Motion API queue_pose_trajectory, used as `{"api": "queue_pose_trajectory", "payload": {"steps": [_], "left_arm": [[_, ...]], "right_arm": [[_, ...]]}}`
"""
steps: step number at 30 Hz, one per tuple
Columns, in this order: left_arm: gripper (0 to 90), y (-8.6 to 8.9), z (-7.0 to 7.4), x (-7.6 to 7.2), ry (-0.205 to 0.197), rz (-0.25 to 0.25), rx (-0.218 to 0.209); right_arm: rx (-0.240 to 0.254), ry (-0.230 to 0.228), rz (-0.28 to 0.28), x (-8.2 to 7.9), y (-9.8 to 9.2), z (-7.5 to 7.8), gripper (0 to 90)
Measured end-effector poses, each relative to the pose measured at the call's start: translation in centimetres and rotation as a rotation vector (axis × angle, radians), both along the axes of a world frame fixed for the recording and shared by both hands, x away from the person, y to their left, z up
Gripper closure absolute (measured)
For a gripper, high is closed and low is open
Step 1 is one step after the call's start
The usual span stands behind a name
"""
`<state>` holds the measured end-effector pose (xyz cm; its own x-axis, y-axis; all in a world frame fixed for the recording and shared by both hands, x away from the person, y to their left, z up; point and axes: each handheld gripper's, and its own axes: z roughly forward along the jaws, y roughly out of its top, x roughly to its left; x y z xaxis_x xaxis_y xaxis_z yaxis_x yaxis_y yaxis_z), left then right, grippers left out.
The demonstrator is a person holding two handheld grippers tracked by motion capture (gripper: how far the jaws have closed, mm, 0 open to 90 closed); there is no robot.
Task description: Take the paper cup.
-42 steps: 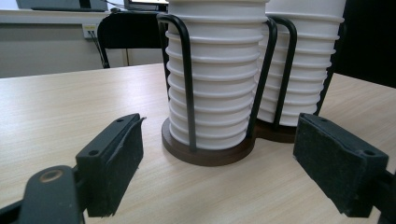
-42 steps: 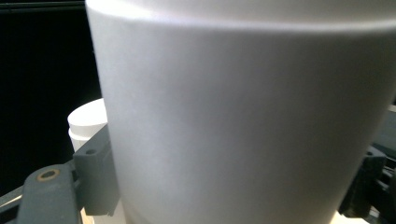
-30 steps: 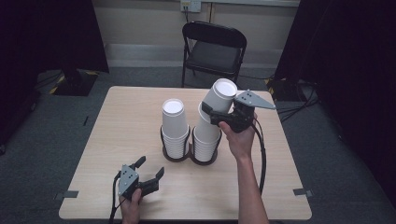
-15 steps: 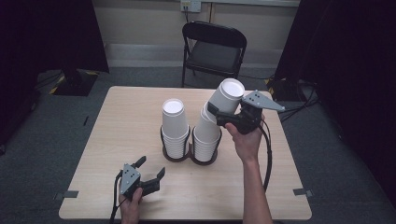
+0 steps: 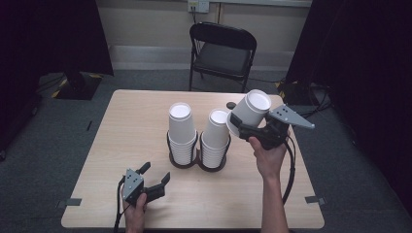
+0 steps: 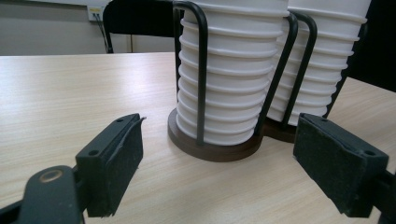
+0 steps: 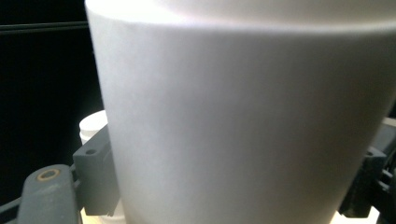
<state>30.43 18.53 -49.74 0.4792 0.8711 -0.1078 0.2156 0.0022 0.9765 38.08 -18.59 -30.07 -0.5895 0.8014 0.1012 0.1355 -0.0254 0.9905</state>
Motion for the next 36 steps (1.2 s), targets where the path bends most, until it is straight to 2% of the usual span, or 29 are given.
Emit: {"api": "queue_pose_trajectory", "payload": {"steps": [1,3,4,7,8,11,15,17,18,23,24,27,29,33,36], "left_arm": [[17.0,0.0,0.0,0.0,0.001,-0.007,-0.005],[18.5,-0.1,0.0,0.0,-0.001,-0.008,0.001],[19.1,-0.1,0.0,0.0,0.000,-0.010,0.002],[19.9,-0.4,0.0,0.0,0.001,-0.012,-0.004],[19.7,-0.6,0.0,0.0,-0.004,-0.013,0.000],[19.6,-1.0,0.0,-0.1,-0.020,-0.015,0.013],[20.0,-1.8,0.2,-0.2,-0.028,-0.047,0.027],[20.5,-2.1,0.3,-0.3,-0.036,-0.060,0.031],[20.9,-2.3,0.3,-0.3,-0.041,-0.086,0.013],[20.3,-2.5,0.4,-0.4,-0.052,-0.121,0.011],[20.7,-2.6,0.4,-0.4,-0.036,-0.134,-0.011],[21.9,-2.6,0.3,-0.4,-0.032,-0.141,-0.028],[21.9,-2.4,0.3,-0.4,-0.034,-0.150,-0.036],[22.9,-2.4,0.4,-0.5,-0.038,-0.159,-0.041],[27.0,-2.5,0.3,-0.6,-0.034,-0.178,-0.055]], "right_arm": [[-0.005,0.006,-0.015,-0.4,-0.3,-0.4,15.5],[-0.002,0.010,-0.012,-0.6,-0.5,-0.6,15.5],[0.018,0.014,-0.010,-1.2,-0.7,-1.1,15.5],[0.016,0.014,-0.015,-1.7,-0.8,-1.6,15.5],[0.016,0.033,-0.015,-2.2,-0.9,-2.2,15.5],[0.011,0.044,-0.024,-2.6,-0.9,-2.7,15.6],[0.007,0.066,-0.035,-3.6,-0.9,-3.9,15.6],[-0.004,0.080,-0.066,-4.2,-0.8,-4.5,15.6],[-0.010,0.091,-0.069,-4.8,-0.8,-5.1,15.6],[0.000,0.115,-0.061,-5.8,-0.4,-6.5,15.6],[0.001,0.129,-0.054,-6.2,0.0,-7.2,15.6],[0.001,0.145,-0.055,-6.4,0.3,-8.0,15.7],[0.018,0.163,-0.038,-6.7,0.8,-9.0,15.7],[0.027,0.175,-0.032,-7.1,1.3,-9.8,15.8],[0.077,0.199,-0.022,-7.5,1.7,-10.8,15.9]]}}
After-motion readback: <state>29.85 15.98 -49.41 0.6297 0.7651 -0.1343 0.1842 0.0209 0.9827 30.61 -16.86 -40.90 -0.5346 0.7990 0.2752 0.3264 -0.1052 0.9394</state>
